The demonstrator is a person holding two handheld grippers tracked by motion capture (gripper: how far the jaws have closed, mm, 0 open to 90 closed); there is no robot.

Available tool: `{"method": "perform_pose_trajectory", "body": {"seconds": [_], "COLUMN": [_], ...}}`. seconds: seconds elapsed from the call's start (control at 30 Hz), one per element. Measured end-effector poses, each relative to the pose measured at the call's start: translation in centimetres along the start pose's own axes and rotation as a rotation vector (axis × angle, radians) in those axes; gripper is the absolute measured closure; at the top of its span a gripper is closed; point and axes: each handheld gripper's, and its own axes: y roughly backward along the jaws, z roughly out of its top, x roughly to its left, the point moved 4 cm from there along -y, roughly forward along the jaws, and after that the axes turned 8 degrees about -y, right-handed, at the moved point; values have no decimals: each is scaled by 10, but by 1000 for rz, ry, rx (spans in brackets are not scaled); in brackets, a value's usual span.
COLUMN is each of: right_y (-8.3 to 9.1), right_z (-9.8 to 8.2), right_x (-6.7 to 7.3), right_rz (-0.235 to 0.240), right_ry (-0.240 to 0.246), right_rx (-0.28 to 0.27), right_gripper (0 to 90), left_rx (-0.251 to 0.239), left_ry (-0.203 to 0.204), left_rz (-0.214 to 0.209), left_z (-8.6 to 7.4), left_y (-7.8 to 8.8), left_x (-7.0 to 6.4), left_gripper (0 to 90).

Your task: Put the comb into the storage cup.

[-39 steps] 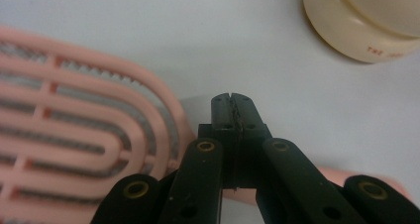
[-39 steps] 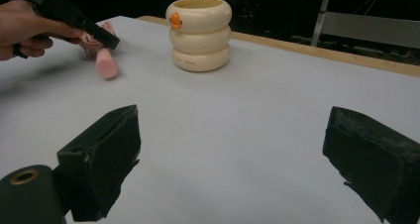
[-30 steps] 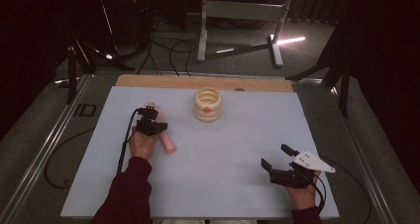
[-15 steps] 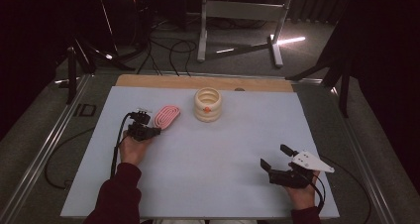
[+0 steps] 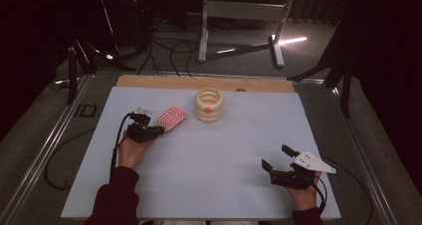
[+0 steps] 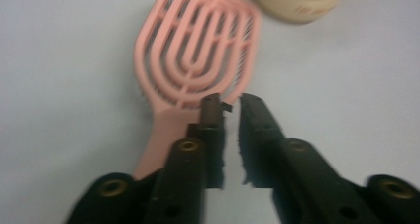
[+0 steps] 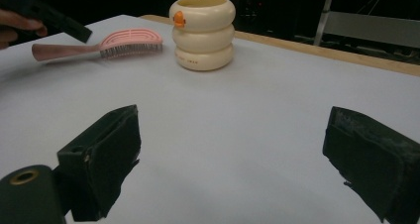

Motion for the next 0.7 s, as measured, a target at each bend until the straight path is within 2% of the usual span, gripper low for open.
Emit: {"method": "perform_pose_trajectory", "body": {"seconds": [0.1, 0.17, 0.2, 0.23, 0.3, 0.37, 0.4, 0.43, 0.47, 0.5, 0.57, 0.63, 0.7], "right_y": [0, 0, 0, 0, -1, -1, -1, -1, -1, -1, -1, -2, -4], "right_z": [0, 1, 1, 2, 3, 4, 4, 4, 5, 5, 4, 5, 6], "right_x": [0, 0, 0, 0, 0, 0, 0, 0, 0, 0, -1, -1, 0], "right_rz": [2, 3, 4, 2, 2, 5, 5, 5, 8, 9, 13, 12, 13], "right_ry": [0, 2, 3, 3, 9, 10, 10, 9, 10, 11, 11, 18, 28], "right_rx": [-3, -5, -7, -6, -10, -14, -14, -15, -18, -18, -17, -18, -14], "right_gripper": [79, 79, 78, 78, 78, 78, 78, 79, 78, 79, 78, 78, 78], "left_rx": [-74, -113, -136, -184, -232, -281, -281, -318, -334, -369, -404, -428, -429], "left_ry": [-59, -86, -95, -101, -104, -108, -108, -116, -121, -120, -124, -131, -129], "left_rz": [25, 48, 61, 76, 111, 118, 118, 132, 139, 137, 133, 125, 122], "left_z": [2, 0, -2, -6, -12, -18, -18, -24, -27, -35, -44, -52, -60], "left_y": [17, 26, 31, 39, 49, 60, 60, 68, 72, 81, 89, 95, 98], "left_x": [-6, -8, -9, -10, -9, -9, -9, -10, -10, -10, -11, -11, -10], "left_gripper": [632, 497, 409, 373, 287, 237, 206, 206, 166, 151, 89, 28, 1]}}
